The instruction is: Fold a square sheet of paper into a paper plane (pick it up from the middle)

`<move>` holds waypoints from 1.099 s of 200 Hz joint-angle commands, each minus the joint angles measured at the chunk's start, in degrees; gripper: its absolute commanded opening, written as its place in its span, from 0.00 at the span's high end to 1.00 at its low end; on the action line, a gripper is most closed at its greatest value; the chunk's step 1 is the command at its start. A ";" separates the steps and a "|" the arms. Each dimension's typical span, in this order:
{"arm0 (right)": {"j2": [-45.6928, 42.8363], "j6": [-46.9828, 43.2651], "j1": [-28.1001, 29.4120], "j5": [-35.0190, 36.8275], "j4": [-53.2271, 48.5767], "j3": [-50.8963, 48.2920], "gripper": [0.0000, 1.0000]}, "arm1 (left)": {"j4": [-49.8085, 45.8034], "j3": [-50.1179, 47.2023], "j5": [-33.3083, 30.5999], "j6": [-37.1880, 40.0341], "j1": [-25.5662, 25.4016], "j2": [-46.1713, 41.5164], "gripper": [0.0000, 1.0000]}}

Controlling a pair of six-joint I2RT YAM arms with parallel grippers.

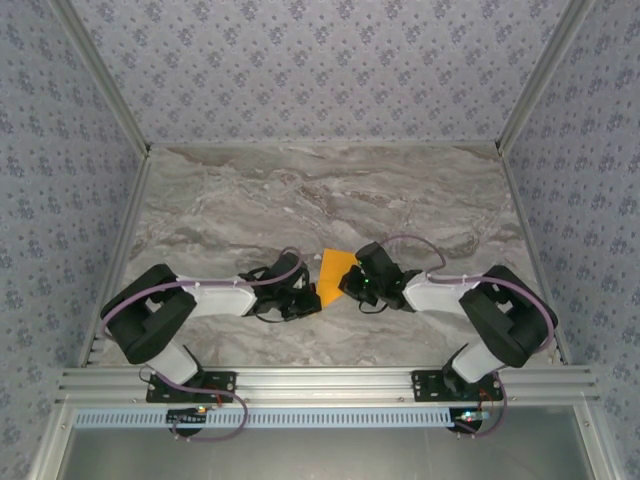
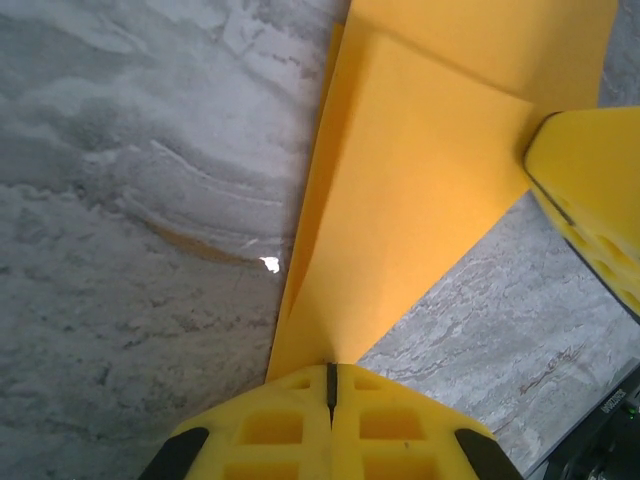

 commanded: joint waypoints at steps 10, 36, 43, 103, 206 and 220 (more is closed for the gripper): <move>-1.35 -7.05 2.08 -3.32 -1.59 1.82 1.00 | -3.83 -0.66 -2.72 0.73 -0.23 1.57 1.00; 1.00 -5.66 4.09 -4.09 0.21 2.25 1.00 | -4.38 -0.15 -2.75 0.96 -0.19 1.58 1.00; 1.81 -5.30 4.55 -4.40 0.90 2.26 1.00 | -4.62 -0.07 -2.71 1.08 -0.19 1.48 1.00; 6.42 -3.62 5.76 -3.88 1.14 3.24 1.00 | -5.03 1.82 -2.26 2.81 -0.20 -2.06 1.00; 6.81 -3.52 5.43 -4.27 2.54 2.42 1.00 | -7.35 1.74 -3.31 2.04 -0.23 1.70 1.00; 6.72 -5.14 4.92 -4.01 2.44 2.09 1.00 | -8.71 1.09 -4.14 1.43 -0.19 2.00 1.00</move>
